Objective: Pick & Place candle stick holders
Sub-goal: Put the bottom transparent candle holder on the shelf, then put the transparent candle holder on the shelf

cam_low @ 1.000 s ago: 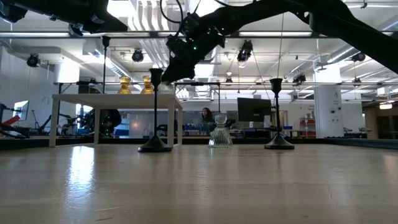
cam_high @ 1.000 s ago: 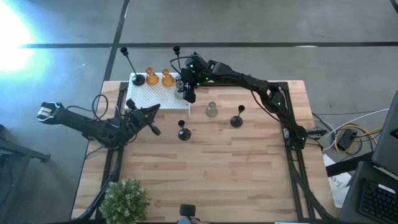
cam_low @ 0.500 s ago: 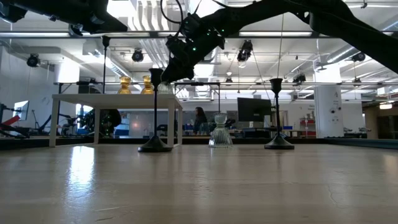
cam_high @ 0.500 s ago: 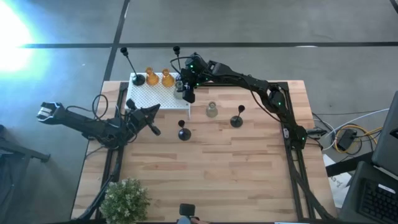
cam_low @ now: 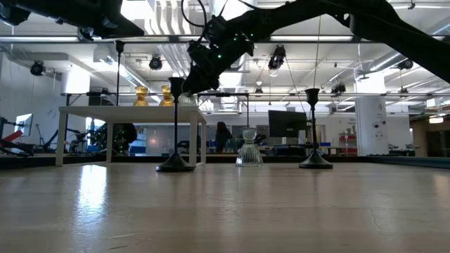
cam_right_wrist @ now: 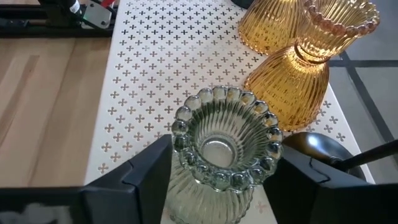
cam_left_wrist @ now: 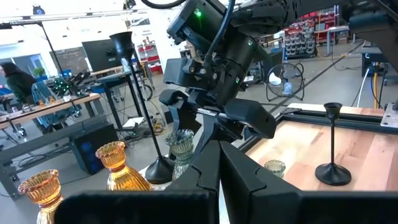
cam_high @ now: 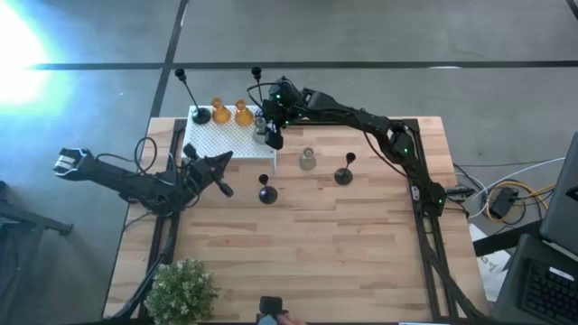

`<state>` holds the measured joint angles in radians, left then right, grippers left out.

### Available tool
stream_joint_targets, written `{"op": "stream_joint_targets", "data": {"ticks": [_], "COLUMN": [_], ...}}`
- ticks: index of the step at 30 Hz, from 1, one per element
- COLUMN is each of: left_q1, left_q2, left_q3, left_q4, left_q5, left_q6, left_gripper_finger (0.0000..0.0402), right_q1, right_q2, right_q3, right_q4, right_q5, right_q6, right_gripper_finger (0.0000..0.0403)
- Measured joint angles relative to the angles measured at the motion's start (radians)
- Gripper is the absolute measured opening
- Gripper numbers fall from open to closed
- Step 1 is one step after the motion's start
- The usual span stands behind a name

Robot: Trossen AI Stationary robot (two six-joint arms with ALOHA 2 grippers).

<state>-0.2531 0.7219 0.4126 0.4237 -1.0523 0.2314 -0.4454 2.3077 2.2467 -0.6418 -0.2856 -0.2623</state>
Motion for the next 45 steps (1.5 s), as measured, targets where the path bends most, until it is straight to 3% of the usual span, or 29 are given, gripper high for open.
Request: {"op": "stream_joint_targets", "data": {"ticks": [10, 16, 24, 31, 37, 45], "left_q1": [0.000, 0.000, -0.004, -0.010, -0.024, -0.031], "left_q2": [0.000, -0.001, -0.005, -0.007, -0.009, -0.009], "left_q3": [0.000, 0.000, 0.000, 0.000, 0.000, 0.000], "left_q4": [-0.015, -0.015, -0.015, -0.015, -0.015, -0.014], "left_q5": [0.000, 0.000, 0.000, 0.008, 0.014, 0.036], "left_q6": [-0.004, -0.004, -0.004, -0.004, -0.010, -0.028], "left_gripper_finger": [0.0014, 0.0014, 0.0014, 0.0014, 0.0014, 0.0014], "right_q1": [0.008, 0.027, 0.053, 0.066, 0.070, 0.068], "right_q2": [-0.034, -0.082, -0.177, -0.261, -0.347, -0.441], "right_q3": [0.003, 0.003, 0.003, -0.014, -0.156, -0.455], "right_q4": [-0.015, -0.090, -0.316, -0.586, -0.661, -0.441], "right_q5": [0.009, 0.091, 0.199, 0.287, 0.290, 0.327], "right_q6": [0.000, -0.027, -0.057, -0.013, 0.064, 0.053], "right_gripper_finger": [0.0266, 0.0294, 0.0310, 0.0299, 0.0281, 0.0257]}}
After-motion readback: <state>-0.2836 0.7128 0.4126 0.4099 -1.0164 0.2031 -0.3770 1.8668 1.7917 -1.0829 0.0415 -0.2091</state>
